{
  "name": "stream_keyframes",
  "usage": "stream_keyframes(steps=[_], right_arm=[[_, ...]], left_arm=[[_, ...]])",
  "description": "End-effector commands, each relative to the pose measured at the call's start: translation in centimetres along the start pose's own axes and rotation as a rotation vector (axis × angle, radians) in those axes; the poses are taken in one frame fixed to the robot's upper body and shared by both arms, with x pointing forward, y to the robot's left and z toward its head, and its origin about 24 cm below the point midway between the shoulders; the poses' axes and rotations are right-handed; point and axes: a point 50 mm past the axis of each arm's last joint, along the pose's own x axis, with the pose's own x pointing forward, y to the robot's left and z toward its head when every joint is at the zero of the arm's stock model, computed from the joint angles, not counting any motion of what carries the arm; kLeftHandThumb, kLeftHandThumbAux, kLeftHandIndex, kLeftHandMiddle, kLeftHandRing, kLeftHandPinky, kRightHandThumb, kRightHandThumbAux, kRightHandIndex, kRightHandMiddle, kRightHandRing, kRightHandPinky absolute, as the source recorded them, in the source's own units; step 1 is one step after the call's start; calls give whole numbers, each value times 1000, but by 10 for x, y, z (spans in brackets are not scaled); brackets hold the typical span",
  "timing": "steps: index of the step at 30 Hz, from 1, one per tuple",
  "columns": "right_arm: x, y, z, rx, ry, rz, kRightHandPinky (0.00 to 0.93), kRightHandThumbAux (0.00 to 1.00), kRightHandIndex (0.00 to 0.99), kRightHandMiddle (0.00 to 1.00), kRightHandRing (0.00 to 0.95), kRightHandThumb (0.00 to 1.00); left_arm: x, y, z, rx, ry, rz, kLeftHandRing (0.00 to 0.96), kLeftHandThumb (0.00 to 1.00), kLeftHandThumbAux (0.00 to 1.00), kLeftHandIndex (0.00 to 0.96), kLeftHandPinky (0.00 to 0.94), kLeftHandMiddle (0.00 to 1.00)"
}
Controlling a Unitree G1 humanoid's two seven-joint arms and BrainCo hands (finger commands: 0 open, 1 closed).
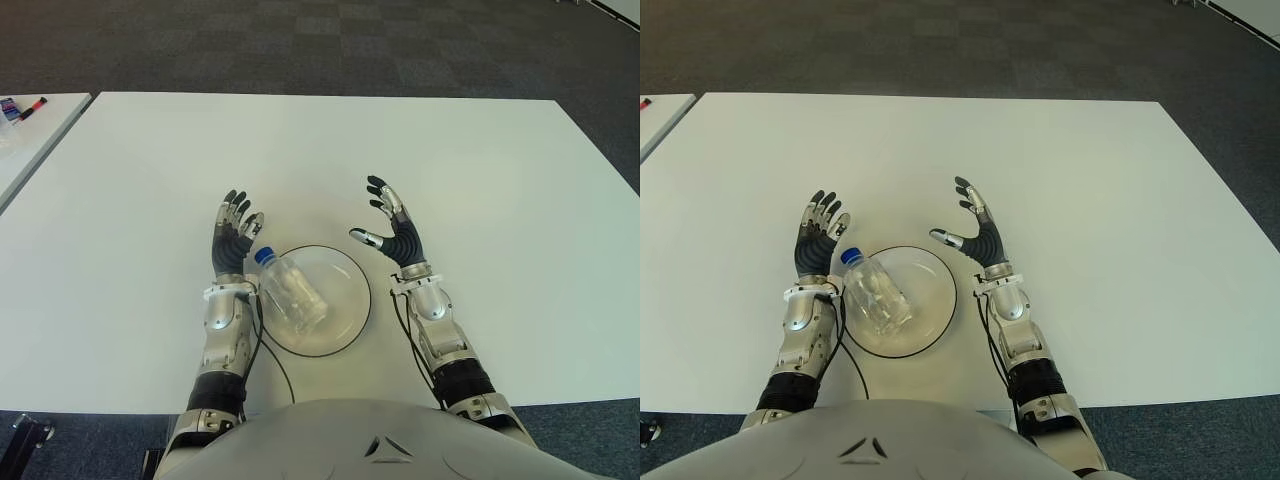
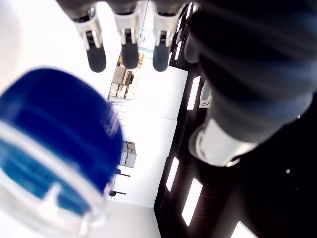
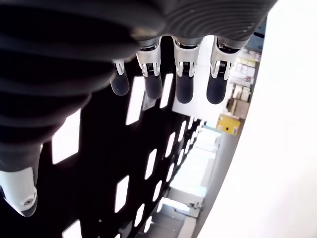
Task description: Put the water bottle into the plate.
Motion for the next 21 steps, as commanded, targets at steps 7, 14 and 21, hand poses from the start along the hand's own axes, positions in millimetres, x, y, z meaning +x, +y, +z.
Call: stream_keyframes(steps=[7,14,21], right_arm=[[0,-15,-14,10,112,-46,174,628,24,91,102,528],[1,-19,-34,74,187,-86,160,677,25,78,93,489],[1,-20,-40,138,210,-134,136,711,30,64,79,443]], left_arm=[[-3,-8,-6,-31,12,-7,91,287,814,95,132,103],[-2,-5,-7,-33,9,-1,94,265,823,90,141,103],[-1,-2,-8,-36,7,15,99,245,830,81,149,98]])
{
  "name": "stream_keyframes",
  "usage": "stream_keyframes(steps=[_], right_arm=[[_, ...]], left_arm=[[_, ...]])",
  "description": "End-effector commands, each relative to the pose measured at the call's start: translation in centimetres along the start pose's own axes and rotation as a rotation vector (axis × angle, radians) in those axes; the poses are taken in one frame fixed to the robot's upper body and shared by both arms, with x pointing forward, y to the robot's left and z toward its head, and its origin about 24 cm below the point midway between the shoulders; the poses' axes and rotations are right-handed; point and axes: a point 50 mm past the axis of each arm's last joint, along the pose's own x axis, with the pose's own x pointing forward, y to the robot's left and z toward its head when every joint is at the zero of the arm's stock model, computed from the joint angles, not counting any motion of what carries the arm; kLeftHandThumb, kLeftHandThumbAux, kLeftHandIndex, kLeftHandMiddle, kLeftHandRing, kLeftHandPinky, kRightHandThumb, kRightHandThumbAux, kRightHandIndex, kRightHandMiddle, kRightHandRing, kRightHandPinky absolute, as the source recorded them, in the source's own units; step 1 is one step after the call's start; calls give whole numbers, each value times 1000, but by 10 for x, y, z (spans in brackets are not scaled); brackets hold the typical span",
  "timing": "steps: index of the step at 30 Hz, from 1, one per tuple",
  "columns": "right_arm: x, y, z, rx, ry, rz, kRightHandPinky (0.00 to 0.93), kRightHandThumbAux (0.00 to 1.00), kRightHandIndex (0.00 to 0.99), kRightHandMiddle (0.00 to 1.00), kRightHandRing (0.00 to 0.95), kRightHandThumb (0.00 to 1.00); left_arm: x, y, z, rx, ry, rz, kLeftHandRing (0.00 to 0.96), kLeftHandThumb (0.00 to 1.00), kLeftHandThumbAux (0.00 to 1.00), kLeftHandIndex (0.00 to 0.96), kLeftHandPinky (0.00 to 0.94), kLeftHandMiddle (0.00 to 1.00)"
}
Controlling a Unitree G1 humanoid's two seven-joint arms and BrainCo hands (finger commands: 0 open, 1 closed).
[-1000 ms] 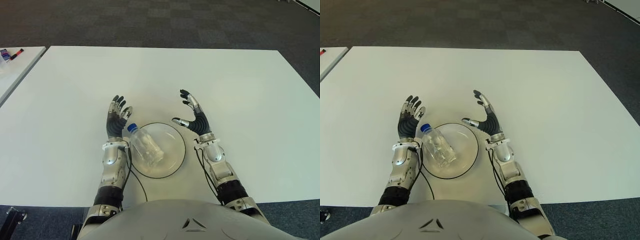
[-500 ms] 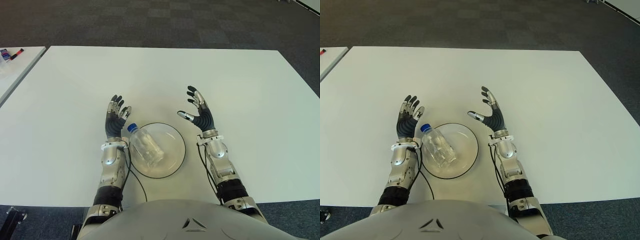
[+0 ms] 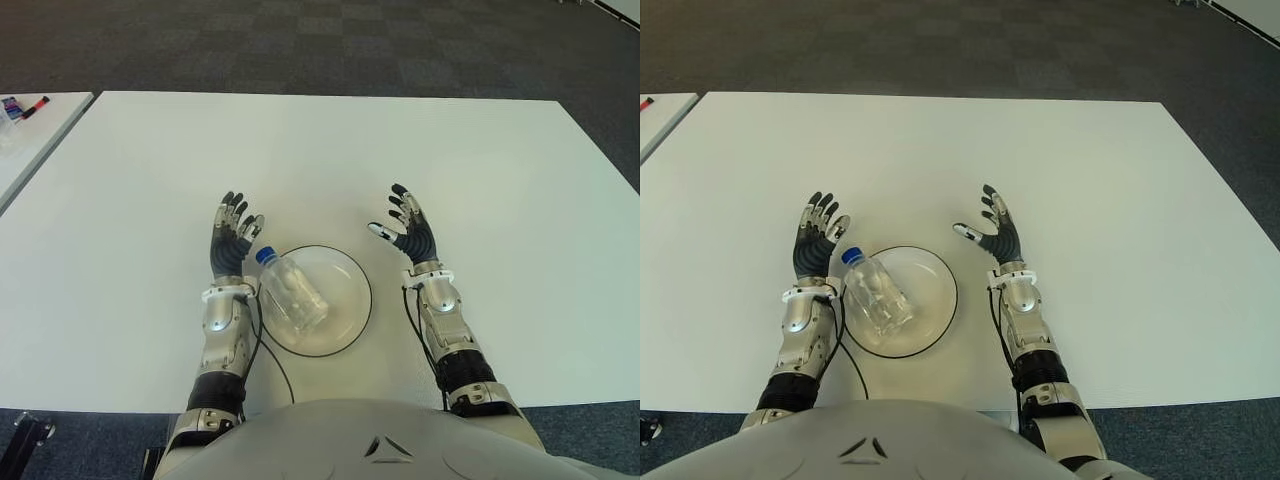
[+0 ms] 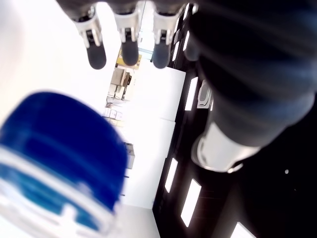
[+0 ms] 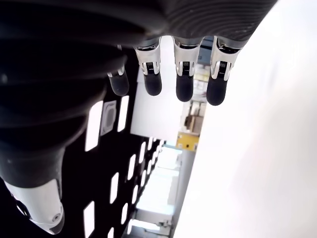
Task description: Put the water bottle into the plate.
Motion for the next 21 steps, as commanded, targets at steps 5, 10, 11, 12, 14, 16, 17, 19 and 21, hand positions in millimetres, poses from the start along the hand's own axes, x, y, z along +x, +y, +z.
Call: stream_keyframes(steps=[5,10,11,12,14,16,17,19,21], right_arm=[[5,-1,-5,102,31,-49,125,721,34,63,73,427],[4,-1,-10,179,64,-71,129,727,38,65,74,427],[4,-1,-11,205,73,-77,130,729,39,66,74,428],[4,-1,-12,222,79,-80,131,738,41,67,74,426],[4,-1,-13,247,87,-84,129,751,43,67,73,417],[3,-1,-14,267,95,-86,124,760,43,65,70,404],[3,0,-14,276,99,-87,123,762,42,65,69,400],[2,0,-15,290,106,-89,115,774,41,61,64,375],[1,1,-16,298,110,-91,112,781,40,60,61,360]], left_arm=[[1,-4,-5,-42,4,20,98,210,855,77,150,94],[2,-2,-5,-53,0,27,98,176,870,77,153,92],[2,-2,-6,-60,-1,29,98,174,870,77,154,91],[2,-2,-6,-65,-1,31,101,170,869,79,160,93],[2,-1,-6,-75,-2,34,106,167,867,82,170,95],[3,0,-6,-83,-4,38,111,169,864,84,176,98],[3,0,-6,-87,-6,40,112,171,863,84,177,99],[3,1,-6,-96,-8,47,121,182,852,89,184,105],[4,2,-6,-102,-10,51,125,190,845,91,189,108]])
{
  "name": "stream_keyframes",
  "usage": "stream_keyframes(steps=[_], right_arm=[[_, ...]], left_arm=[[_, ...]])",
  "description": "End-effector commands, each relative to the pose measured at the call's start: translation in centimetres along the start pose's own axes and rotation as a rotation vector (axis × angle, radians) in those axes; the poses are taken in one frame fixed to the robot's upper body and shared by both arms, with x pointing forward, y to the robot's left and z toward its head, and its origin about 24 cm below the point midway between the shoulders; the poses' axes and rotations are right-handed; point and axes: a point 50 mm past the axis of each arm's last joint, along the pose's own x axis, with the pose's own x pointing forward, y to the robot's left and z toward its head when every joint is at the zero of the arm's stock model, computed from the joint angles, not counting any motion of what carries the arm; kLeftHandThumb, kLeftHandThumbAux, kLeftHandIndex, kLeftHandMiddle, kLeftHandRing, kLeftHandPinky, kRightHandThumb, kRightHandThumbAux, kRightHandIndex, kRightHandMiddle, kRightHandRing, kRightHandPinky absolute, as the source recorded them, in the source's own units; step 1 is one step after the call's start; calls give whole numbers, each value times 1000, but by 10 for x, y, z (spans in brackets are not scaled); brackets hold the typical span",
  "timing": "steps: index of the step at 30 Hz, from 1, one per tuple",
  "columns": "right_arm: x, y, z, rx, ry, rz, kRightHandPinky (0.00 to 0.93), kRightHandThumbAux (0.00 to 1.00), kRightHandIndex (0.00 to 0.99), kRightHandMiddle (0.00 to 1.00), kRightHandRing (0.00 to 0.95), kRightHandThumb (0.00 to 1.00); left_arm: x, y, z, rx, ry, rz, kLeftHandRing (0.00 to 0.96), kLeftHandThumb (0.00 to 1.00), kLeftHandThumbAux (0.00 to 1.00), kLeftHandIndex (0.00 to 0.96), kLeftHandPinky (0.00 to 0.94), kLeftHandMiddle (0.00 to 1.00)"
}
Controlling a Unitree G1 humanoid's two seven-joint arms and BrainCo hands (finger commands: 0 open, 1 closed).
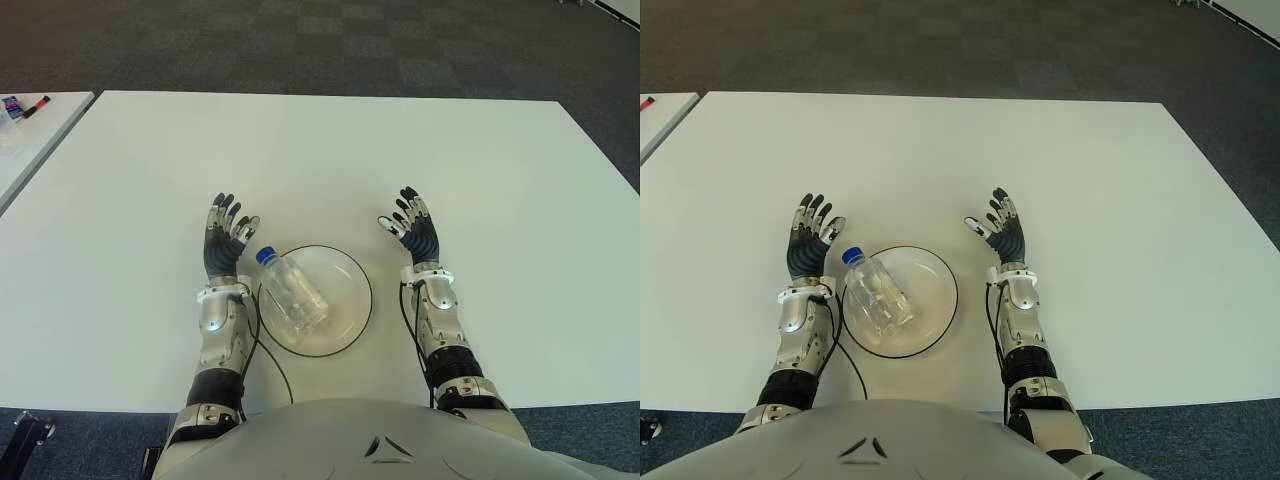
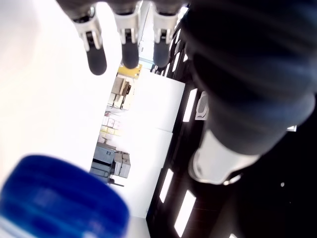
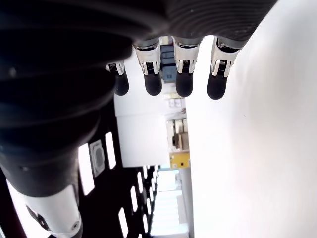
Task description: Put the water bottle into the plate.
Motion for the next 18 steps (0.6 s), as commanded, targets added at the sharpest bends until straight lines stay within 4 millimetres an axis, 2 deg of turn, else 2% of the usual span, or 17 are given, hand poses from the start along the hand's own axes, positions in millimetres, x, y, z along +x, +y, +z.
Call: stream_keyframes(steps=[1,18], right_arm=[[0,1,-4,49,30,-13,111,785,40,60,60,349],[-5,5,-6,104,42,-45,129,804,51,70,69,302]], left_arm=[[-1,-7,-6,-60,12,15,129,194,841,94,192,112],[0,-4,-9,-87,15,26,146,202,830,104,202,132]])
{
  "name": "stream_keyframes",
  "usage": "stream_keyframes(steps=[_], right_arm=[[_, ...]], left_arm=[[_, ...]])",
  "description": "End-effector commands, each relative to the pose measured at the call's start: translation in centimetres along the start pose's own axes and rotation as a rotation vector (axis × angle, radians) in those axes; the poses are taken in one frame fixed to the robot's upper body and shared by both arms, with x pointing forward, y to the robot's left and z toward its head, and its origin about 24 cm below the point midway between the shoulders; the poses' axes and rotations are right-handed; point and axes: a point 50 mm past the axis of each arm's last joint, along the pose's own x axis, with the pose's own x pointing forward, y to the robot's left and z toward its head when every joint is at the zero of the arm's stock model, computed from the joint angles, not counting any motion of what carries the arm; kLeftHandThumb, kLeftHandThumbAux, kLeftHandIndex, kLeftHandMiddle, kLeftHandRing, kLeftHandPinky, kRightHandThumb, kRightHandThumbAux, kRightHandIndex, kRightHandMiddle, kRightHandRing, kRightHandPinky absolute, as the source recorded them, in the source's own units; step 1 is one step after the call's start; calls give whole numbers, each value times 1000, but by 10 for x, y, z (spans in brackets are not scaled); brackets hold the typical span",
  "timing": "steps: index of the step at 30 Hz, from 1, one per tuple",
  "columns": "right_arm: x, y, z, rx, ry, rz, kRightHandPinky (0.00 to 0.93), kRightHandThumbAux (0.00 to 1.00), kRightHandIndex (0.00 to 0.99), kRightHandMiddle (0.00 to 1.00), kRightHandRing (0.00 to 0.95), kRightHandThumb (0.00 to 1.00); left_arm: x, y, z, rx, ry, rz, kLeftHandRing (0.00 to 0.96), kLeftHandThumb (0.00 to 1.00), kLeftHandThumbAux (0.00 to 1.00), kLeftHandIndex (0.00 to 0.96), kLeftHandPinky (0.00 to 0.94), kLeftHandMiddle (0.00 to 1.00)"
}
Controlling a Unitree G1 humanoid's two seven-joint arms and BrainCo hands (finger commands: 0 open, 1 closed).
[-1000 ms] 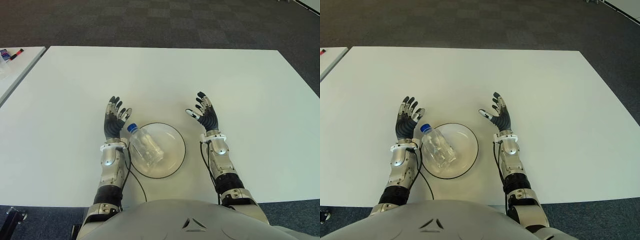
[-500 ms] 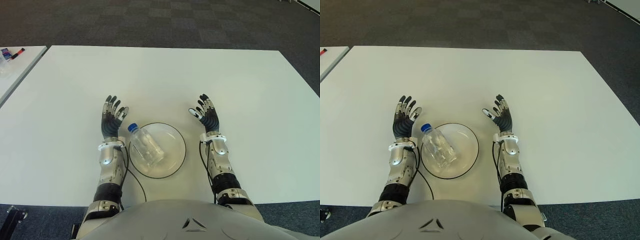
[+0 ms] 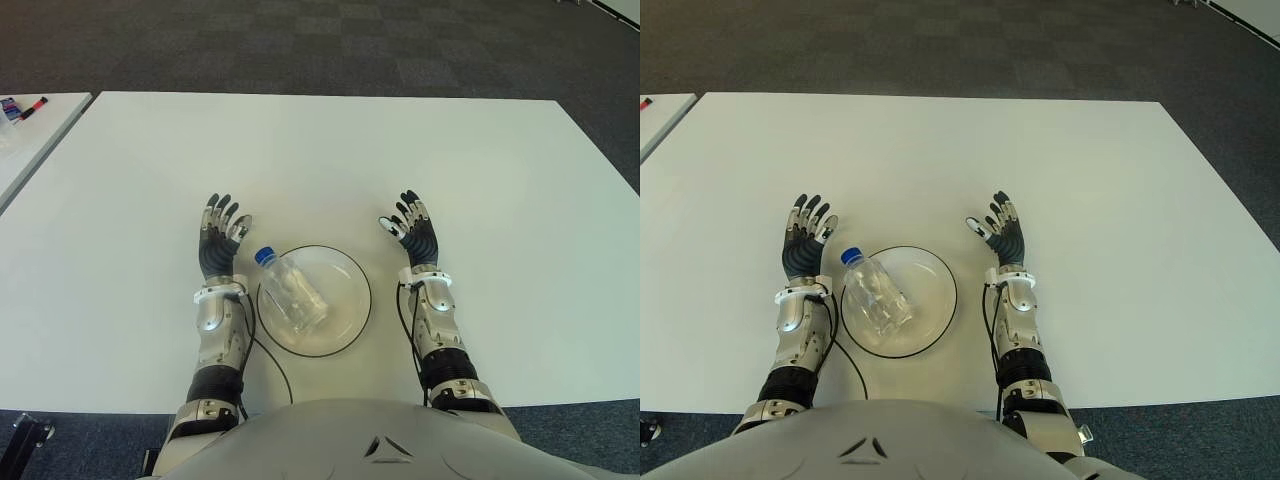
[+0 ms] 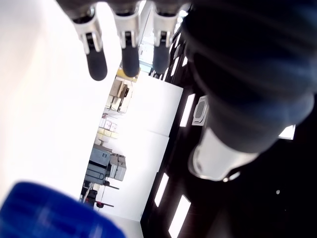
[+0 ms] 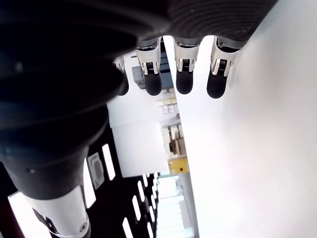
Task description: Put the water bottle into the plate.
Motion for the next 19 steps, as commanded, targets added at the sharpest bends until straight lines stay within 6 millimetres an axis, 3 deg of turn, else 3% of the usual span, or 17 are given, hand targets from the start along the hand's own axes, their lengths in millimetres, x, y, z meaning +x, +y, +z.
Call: stream_keyframes(steps=[1,19], right_arm=[[-3,1,-4,34,27,-21,131,806,52,71,71,302],[-7,3,-7,62,56,-47,139,826,63,83,85,276]], left_arm=[[0,-10,-6,-56,14,-1,144,202,830,103,199,131],[0,-10,-7,-59,17,6,138,185,840,93,189,126]])
